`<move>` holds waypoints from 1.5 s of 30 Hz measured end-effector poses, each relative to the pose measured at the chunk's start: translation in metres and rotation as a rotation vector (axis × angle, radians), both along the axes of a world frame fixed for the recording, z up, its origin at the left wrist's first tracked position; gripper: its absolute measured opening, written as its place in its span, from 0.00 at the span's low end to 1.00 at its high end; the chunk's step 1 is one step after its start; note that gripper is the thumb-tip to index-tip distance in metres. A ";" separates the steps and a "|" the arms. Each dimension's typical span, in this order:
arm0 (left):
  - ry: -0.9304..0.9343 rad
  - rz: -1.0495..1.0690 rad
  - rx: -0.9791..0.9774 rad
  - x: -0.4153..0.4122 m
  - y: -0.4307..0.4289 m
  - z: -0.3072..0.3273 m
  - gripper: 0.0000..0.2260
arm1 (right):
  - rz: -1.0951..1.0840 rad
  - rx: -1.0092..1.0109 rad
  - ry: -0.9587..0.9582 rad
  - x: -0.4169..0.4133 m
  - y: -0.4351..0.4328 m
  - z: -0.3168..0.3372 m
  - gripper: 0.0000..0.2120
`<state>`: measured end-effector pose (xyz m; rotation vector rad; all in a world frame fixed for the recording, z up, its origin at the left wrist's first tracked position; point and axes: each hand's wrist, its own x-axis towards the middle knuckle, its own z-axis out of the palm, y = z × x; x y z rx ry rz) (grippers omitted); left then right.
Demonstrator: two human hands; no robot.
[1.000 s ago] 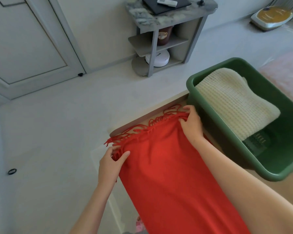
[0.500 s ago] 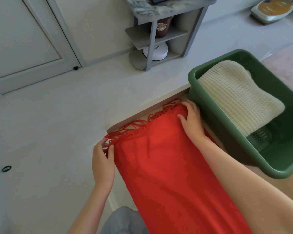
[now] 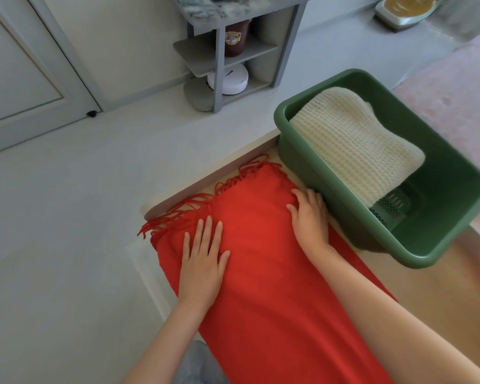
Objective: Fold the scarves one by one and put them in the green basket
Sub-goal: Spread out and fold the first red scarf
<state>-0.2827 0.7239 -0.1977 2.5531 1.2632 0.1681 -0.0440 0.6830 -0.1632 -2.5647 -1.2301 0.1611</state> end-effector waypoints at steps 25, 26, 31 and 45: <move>0.050 0.025 0.033 -0.004 -0.003 -0.001 0.26 | -0.106 0.085 0.142 -0.006 0.051 0.004 0.04; 0.051 0.028 0.034 -0.006 -0.004 -0.001 0.26 | -0.105 0.114 0.162 -0.007 0.052 0.006 0.04; 0.019 0.040 0.014 -0.007 -0.005 0.001 0.26 | -0.145 0.184 0.473 -0.004 0.058 0.014 0.10; 0.054 0.104 0.060 0.005 0.003 -0.001 0.27 | -0.006 0.016 -0.110 0.004 0.074 0.003 0.12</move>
